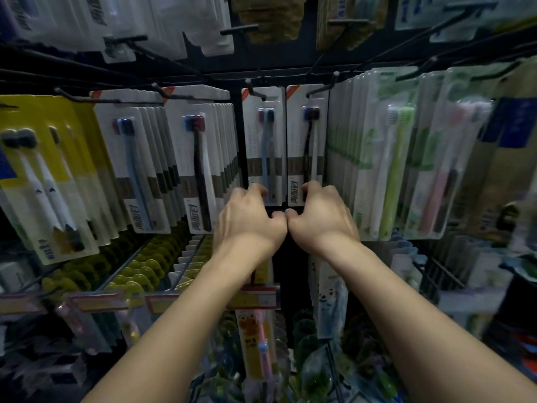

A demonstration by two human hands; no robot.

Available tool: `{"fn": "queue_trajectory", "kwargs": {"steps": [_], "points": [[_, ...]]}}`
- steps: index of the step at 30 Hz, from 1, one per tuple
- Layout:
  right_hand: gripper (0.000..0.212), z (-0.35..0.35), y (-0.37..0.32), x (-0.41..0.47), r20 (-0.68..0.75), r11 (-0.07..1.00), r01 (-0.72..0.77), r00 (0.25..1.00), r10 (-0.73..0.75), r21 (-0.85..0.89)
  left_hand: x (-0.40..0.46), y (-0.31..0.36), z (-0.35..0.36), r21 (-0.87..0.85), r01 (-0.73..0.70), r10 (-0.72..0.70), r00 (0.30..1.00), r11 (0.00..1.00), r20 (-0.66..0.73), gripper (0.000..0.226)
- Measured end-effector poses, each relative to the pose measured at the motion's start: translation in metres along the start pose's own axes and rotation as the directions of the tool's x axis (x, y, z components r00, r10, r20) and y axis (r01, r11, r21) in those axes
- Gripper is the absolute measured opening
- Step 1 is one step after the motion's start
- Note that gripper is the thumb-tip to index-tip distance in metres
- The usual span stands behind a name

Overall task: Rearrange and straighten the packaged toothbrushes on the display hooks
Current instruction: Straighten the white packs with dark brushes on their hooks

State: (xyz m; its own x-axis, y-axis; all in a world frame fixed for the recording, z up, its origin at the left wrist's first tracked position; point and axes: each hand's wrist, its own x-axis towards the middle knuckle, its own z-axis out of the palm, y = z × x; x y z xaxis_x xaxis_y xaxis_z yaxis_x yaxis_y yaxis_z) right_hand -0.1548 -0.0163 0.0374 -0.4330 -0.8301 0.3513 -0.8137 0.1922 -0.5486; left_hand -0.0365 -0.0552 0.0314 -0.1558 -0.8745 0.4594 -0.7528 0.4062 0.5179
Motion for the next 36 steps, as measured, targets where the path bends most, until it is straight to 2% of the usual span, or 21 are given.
{"fn": "queue_trajectory", "kwargs": {"steps": [4,9,22,30,36], "points": [[0.062,0.010,0.009,0.010,0.069,0.998,0.061,0.996,-0.061,-0.007,0.019,-0.006,0.010,0.013,-0.030,0.028,0.987,0.999,0.158,0.063],[0.072,0.021,0.009,0.022,0.092,0.999,0.017,0.996,-0.013,-0.040,0.033,-0.017,0.024,-0.032,-0.006,0.015,0.957,0.999,0.291,0.066],[0.085,0.029,0.012,0.046,0.154,0.996,-0.032,0.987,0.045,-0.082,0.058,-0.021,0.036,-0.041,0.081,-0.057,0.908,0.996,0.415,0.072],[0.087,0.030,0.011,0.044,0.166,0.993,-0.028,0.985,0.047,-0.118,0.057,-0.018,0.035,-0.010,0.083,-0.070,0.893,0.996,0.444,0.079],[0.071,0.028,0.006,0.035,0.131,0.980,-0.002,0.991,0.028,-0.200,0.049,-0.015,0.025,0.055,0.033,-0.054,0.898,0.998,0.436,0.073]]}}
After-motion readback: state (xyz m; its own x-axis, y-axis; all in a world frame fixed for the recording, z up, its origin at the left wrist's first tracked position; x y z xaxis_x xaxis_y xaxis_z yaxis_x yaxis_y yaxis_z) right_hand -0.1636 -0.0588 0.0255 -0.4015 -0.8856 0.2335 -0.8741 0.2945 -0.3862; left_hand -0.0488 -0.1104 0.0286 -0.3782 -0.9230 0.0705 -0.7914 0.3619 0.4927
